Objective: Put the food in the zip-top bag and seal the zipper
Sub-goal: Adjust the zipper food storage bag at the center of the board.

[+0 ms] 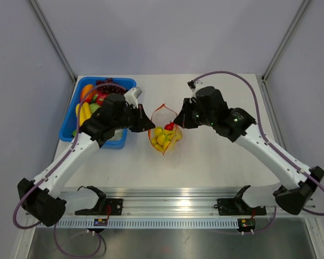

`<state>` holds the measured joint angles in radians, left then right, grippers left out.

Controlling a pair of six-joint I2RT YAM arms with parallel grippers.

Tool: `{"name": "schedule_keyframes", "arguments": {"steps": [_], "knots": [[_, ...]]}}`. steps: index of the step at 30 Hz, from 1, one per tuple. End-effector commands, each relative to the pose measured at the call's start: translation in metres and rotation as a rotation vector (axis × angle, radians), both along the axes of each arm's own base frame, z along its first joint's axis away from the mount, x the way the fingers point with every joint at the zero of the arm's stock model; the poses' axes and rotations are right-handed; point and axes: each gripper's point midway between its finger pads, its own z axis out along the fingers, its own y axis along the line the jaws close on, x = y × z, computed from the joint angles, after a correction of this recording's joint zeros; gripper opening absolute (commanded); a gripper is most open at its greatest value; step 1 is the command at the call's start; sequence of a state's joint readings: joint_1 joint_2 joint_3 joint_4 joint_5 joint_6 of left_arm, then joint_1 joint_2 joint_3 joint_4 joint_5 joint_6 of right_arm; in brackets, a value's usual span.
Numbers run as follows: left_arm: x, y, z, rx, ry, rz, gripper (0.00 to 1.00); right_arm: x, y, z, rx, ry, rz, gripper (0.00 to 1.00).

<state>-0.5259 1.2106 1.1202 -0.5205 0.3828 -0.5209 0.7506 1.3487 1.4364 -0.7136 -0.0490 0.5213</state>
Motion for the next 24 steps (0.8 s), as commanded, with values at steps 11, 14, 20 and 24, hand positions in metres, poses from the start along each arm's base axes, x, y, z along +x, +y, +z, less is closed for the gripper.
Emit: {"name": "schedule_keyframes", "arguments": {"steps": [11, 14, 20, 24], "knots": [[-0.001, -0.017, -0.048, 0.061, 0.091, -0.076, 0.0, -0.002, -0.008, -0.079, -0.117, 0.139, -0.048, 0.0], [0.0, -0.022, 0.032, -0.046, -0.074, -0.094, 0.0, -0.001, -0.008, 0.001, 0.014, -0.028, -0.035, 0.0], [-0.008, -0.009, 0.103, -0.147, -0.267, -0.049, 0.0, -0.011, -0.016, 0.089, 0.172, -0.222, -0.01, 0.0], [0.0, -0.011, 0.012, -0.023, -0.082, -0.035, 0.0, -0.005, -0.013, 0.001, 0.03, -0.068, -0.023, 0.0]]}}
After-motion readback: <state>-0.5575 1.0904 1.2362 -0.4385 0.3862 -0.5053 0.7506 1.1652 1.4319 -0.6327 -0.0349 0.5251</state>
